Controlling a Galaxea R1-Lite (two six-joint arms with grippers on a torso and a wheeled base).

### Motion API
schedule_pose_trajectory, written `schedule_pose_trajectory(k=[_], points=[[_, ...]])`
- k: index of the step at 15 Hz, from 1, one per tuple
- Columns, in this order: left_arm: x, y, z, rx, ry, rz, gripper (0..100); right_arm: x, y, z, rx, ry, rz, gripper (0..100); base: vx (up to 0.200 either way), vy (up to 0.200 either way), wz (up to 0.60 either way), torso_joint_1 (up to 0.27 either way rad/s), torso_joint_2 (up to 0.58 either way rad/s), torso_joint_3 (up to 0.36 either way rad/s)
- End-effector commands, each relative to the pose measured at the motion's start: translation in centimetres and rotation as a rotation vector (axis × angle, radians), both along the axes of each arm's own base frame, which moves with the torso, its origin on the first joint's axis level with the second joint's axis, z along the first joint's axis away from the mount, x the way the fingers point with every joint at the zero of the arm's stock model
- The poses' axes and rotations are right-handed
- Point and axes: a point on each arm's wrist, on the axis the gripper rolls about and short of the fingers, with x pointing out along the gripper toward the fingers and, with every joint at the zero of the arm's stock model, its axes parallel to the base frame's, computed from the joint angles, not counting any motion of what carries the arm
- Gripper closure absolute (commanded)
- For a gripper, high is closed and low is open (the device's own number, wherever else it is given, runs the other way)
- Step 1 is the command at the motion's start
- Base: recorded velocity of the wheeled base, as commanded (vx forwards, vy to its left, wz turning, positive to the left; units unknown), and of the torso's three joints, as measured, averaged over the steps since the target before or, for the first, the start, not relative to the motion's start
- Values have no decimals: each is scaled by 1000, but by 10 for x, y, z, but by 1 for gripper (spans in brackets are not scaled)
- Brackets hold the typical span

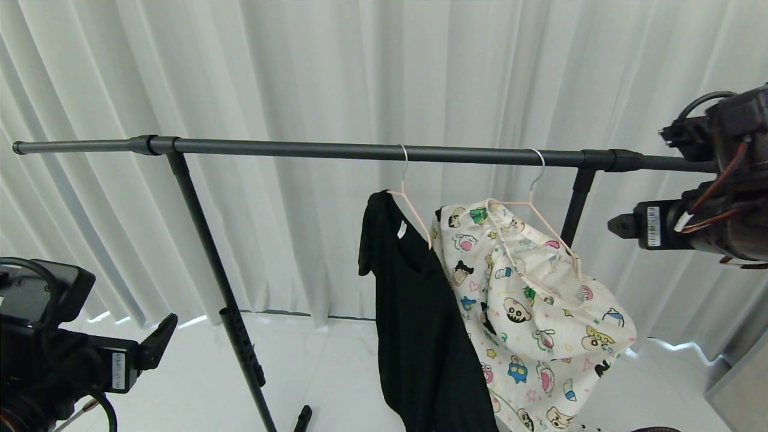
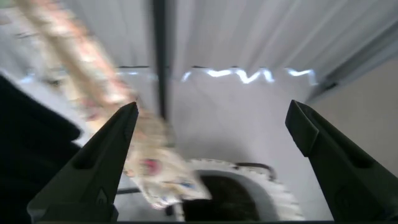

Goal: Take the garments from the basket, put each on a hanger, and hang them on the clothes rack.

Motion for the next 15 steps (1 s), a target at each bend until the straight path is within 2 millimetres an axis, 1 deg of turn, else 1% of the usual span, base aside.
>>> schedule_pose_trajectory(k=[1,2,4,15], points=[[0,3,0,1,1,21,0,-18,-23,9,-20,-27,-25,0,0,0,0,0,0,0],[0,5,0,0,1,33,0,-18,-30,3,-91,2,-26,0,0,0,0,0,0,0],[0,6,0,2,1,45,0,-18,-32,2,-118,2,-22,0,0,0,0,0,0,0],[-1,6,0,1,-2,45,0,-20,-34,1,-122,-8,-25,0,-200,0,0,2,2,1]])
